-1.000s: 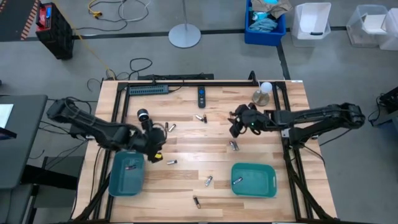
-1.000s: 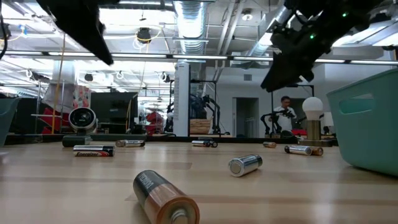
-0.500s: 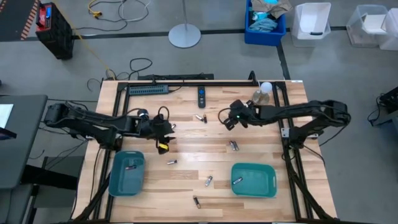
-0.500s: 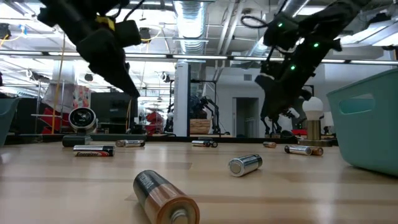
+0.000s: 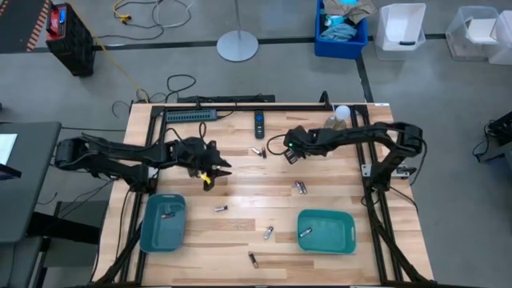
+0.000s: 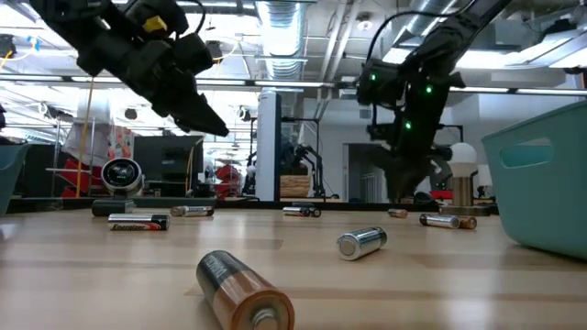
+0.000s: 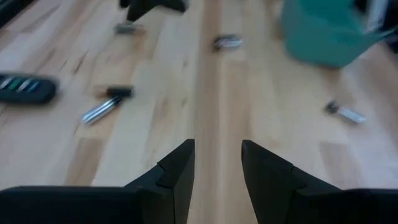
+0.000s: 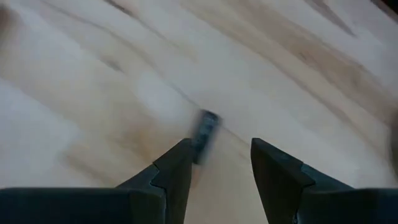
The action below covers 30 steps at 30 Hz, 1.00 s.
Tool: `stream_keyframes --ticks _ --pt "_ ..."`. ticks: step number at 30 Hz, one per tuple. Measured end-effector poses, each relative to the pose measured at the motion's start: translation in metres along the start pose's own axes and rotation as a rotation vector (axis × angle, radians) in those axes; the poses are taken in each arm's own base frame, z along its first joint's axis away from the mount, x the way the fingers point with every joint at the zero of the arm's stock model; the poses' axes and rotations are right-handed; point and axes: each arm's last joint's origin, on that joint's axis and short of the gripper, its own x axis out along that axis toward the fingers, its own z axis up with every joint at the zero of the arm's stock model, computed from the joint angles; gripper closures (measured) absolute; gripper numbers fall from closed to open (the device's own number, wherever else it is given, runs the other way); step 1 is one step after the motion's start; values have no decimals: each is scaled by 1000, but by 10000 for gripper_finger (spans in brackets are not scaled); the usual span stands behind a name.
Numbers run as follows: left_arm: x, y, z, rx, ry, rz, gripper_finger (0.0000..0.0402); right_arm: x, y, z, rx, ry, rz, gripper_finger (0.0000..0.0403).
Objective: Sort batteries
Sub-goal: Put the black battery into the blue bin
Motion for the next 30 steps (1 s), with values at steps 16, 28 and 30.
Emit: stream_keyframes --ticks 16,28,30 --pt "-2 9 -7 -11 -99 -102 276 6 -1 2 24 20 38 188" --pt "-1 9 -11 -7 -59 -100 276 5 3 3 52 10 70 188" --pt "-1 9 -12 -9 -49 -99 276 5 3 3 58 10 70 188"
